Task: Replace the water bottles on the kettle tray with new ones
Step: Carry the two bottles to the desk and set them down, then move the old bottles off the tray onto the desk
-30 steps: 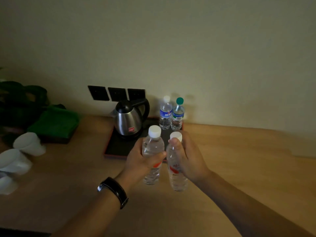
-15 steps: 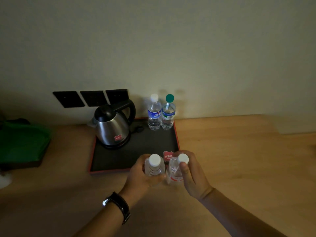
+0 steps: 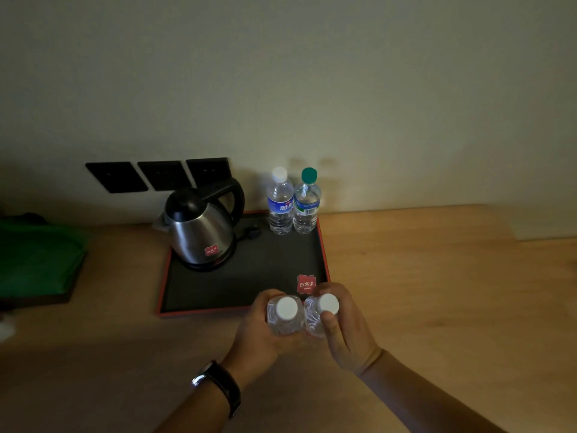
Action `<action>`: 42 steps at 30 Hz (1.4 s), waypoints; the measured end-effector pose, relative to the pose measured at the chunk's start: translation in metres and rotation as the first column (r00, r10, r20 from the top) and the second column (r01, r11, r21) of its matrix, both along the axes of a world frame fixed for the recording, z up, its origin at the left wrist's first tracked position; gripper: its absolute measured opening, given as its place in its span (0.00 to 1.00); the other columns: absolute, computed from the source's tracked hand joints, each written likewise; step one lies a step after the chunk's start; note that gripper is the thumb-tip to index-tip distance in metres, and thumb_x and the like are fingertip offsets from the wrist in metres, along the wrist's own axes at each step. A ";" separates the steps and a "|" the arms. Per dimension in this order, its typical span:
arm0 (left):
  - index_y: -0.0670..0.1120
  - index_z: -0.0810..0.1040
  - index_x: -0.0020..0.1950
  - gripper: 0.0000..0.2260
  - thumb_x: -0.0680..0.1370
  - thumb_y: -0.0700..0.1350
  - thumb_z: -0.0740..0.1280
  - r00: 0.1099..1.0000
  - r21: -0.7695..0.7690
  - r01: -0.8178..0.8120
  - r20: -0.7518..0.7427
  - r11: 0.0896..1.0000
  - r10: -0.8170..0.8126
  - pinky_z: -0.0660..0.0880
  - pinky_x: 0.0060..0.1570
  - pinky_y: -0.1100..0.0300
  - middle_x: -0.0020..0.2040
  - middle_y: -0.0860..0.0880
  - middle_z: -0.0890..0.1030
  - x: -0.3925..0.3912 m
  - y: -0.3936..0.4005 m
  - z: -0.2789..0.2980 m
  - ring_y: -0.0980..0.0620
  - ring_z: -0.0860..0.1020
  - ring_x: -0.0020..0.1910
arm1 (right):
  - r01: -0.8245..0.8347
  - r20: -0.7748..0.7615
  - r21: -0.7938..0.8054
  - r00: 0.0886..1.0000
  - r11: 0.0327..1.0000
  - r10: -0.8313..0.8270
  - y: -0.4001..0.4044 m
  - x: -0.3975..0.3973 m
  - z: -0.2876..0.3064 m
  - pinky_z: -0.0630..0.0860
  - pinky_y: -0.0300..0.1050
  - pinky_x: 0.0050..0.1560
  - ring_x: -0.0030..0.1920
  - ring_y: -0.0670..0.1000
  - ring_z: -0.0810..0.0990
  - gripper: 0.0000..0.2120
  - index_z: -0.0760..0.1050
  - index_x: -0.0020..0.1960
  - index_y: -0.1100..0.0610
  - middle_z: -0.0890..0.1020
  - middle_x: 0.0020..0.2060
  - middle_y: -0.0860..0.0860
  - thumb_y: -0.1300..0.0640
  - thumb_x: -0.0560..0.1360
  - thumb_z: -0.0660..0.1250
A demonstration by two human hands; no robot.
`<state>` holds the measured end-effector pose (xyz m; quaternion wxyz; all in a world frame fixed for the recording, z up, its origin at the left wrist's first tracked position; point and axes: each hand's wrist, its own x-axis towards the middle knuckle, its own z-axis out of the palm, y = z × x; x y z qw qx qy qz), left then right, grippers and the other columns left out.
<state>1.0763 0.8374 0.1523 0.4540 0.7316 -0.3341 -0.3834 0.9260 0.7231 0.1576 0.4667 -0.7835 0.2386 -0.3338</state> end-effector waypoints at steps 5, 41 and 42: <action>0.67 0.70 0.58 0.32 0.60 0.59 0.82 0.999 0.023 0.032 -0.006 0.999 -0.031 0.74 0.42 0.78 0.55 0.68 0.79 0.004 -0.003 -0.002 0.73 0.75 0.55 | 0.004 -0.015 0.024 1.000 1.000 -0.004 -0.002 0.004 0.001 0.76 0.49 0.46 0.48 0.53 0.78 0.21 0.72 0.59 0.58 0.76 0.49 0.55 0.41 0.82 0.55; 0.53 0.78 0.59 0.12 0.76 0.48 0.73 0.916 -0.173 0.309 0.320 0.935 -0.243 0.78 0.49 0.56 0.53 0.51 0.82 0.014 -0.220 0.127 0.54 0.80 0.51 | 0.441 -0.015 0.224 0.893 0.869 -0.450 -0.151 -0.013 0.067 0.81 0.56 0.47 0.51 0.48 0.83 0.12 0.73 0.60 0.42 0.81 0.52 0.37 0.49 0.78 0.69; 0.53 0.78 0.59 0.12 0.76 0.49 0.73 0.902 -0.164 0.359 0.313 0.919 -0.297 0.78 0.50 0.56 0.53 0.51 0.82 -0.005 -0.227 0.130 0.54 0.80 0.51 | 0.483 -0.022 0.204 0.872 0.852 -0.489 -0.149 -0.035 0.069 0.82 0.51 0.46 0.50 0.44 0.82 0.11 0.72 0.58 0.35 0.80 0.51 0.33 0.47 0.77 0.69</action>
